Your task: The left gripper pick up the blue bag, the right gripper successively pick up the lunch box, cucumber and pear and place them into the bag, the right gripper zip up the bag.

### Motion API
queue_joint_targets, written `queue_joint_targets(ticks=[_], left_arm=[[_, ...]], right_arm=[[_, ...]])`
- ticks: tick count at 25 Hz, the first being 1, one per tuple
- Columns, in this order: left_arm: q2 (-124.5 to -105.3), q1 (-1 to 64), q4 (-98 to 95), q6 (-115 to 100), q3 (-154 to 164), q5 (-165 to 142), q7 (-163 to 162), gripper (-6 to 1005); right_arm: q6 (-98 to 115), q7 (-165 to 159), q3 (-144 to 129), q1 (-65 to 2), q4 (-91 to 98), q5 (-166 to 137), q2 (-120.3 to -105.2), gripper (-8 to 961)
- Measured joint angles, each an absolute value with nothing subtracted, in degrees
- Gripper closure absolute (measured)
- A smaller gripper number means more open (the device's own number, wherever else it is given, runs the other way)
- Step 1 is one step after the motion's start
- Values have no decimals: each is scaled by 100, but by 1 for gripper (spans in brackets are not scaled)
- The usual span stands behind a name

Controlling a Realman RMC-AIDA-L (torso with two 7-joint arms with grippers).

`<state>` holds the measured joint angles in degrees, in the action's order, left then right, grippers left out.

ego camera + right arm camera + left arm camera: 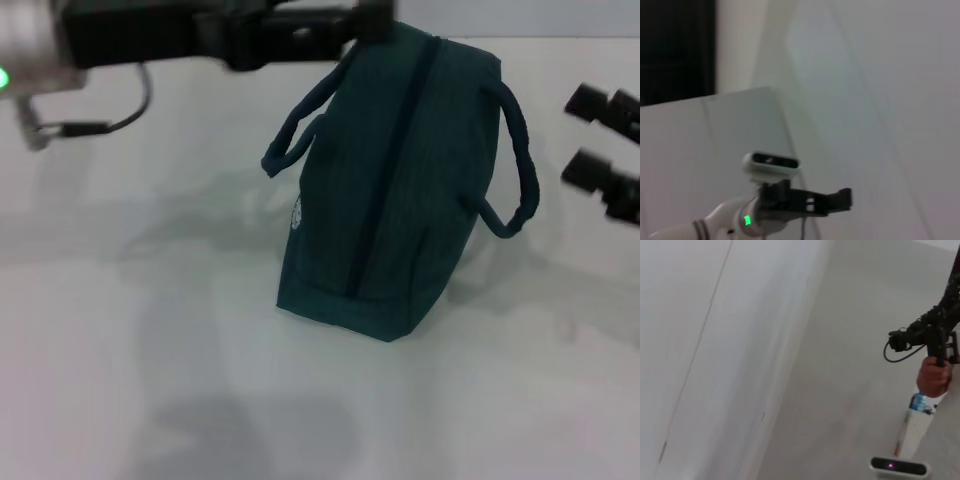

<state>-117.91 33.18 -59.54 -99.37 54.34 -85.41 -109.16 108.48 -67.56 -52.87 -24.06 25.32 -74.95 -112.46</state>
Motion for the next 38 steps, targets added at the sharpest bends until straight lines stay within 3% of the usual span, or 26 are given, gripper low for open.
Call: queue_joint_targets(ticks=[2, 6, 13, 18, 38], left_arm=[[-11713, 3078, -5939, -10124, 5361, -8576, -10620, 114], [-11641, 2501, -5908, -10494, 5382, -8855, -9613, 116], [-11629, 1806, -5187, -10818, 5373, -9057, -8275, 120], [-11552, 1736, -4616, -11224, 5376, -9425, -7766, 121], [-11589, 1685, -4363, -11283, 5107, -9795, -7931, 124]], right_arm=[[10934, -6584, -5288, -2425, 2611, -7781, -11302, 77], [10703, -6452, -5298, -2404, 2967, -8560, -11487, 78], [10229, -6019, -5876, -2390, 2899, -8847, -11529, 80], [10056, -5893, -6212, -2449, 2692, -8827, -11545, 81], [9873, -5619, -6673, -2463, 2671, -8709, -11557, 85]])
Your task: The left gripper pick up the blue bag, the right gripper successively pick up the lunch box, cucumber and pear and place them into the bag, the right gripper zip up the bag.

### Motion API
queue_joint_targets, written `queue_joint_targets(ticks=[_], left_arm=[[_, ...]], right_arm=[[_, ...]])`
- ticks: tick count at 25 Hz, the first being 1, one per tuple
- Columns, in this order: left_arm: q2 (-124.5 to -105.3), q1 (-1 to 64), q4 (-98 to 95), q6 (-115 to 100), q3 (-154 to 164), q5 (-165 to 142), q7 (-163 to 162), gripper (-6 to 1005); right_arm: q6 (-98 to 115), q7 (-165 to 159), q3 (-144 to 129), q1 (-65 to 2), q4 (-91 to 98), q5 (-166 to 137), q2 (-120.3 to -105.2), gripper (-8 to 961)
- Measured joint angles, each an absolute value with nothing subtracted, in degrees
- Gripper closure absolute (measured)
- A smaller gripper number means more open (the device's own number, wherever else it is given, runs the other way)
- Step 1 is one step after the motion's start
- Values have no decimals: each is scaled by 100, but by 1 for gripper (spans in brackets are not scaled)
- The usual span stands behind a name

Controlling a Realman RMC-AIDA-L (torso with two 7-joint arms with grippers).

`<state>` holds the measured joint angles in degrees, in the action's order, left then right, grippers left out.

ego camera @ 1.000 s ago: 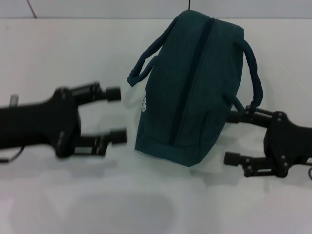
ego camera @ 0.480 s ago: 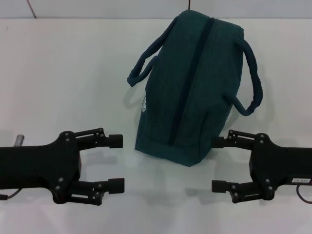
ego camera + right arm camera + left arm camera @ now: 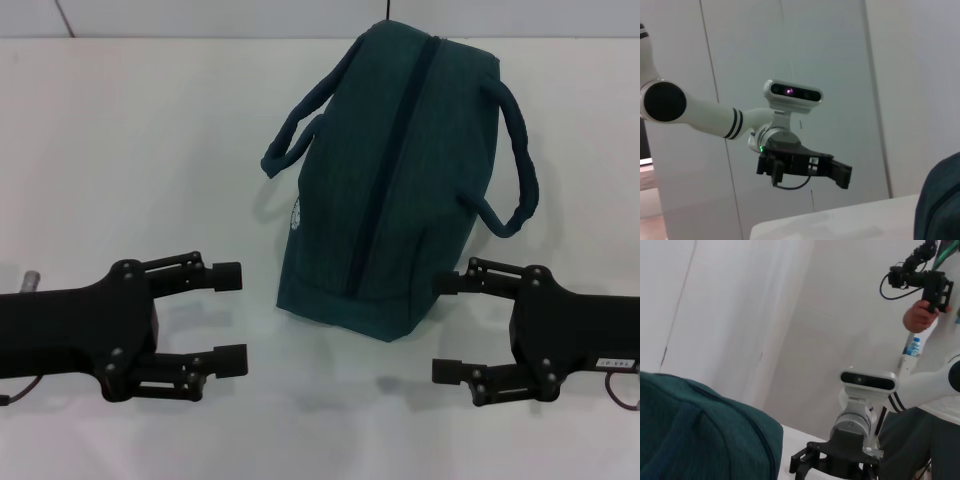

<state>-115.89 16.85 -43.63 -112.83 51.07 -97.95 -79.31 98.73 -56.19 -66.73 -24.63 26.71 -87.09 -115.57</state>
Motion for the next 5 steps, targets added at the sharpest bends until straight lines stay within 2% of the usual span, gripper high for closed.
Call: queue_joint_targets(ticks=[5], left_arm=[[-11604, 1717, -4359, -11254, 5106, -9835, -7955, 124]], right_arm=[[9874, -5617, -6676, -2461, 2671, -8692, -11557, 85]])
